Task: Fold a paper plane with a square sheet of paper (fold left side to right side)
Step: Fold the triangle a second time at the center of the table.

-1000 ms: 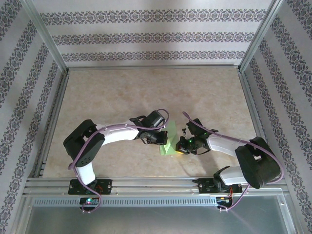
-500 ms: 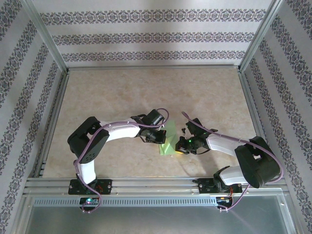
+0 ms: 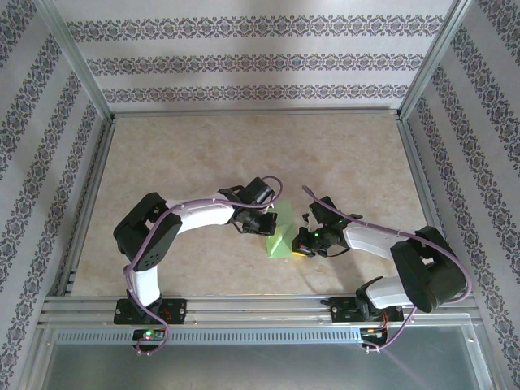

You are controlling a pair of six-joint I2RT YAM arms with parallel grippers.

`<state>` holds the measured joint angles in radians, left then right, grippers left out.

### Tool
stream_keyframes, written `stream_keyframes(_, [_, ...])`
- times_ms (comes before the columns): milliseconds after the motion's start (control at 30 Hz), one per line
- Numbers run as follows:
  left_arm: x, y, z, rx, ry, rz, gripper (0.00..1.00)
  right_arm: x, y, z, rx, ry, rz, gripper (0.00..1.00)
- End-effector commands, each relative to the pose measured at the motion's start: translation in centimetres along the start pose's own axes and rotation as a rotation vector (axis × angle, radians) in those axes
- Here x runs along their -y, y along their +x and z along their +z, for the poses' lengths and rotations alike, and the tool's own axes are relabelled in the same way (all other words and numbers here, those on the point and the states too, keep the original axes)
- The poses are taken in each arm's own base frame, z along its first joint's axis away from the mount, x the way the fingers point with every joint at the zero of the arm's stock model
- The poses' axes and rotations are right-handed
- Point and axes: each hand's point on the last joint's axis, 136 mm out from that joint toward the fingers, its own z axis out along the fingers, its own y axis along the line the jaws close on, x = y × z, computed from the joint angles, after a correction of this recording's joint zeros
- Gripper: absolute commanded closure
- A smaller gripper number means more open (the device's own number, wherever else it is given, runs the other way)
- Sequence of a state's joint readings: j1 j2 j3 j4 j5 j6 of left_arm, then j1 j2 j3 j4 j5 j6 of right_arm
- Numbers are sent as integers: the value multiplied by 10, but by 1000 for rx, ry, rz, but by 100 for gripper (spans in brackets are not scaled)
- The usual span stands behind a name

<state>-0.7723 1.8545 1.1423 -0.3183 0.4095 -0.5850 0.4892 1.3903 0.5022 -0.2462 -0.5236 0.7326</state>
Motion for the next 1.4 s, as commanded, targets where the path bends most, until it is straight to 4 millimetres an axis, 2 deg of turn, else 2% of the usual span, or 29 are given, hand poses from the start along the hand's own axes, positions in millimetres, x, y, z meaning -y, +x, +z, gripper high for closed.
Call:
stream_keyframes(0, [-13,-2,0,-22,-54,15,100,39,15,7,-35,167,38,100])
stream_keyframes(1367, [-28,-3,8,-53,-124,42,100,39,14,8,-37,169,38,100])
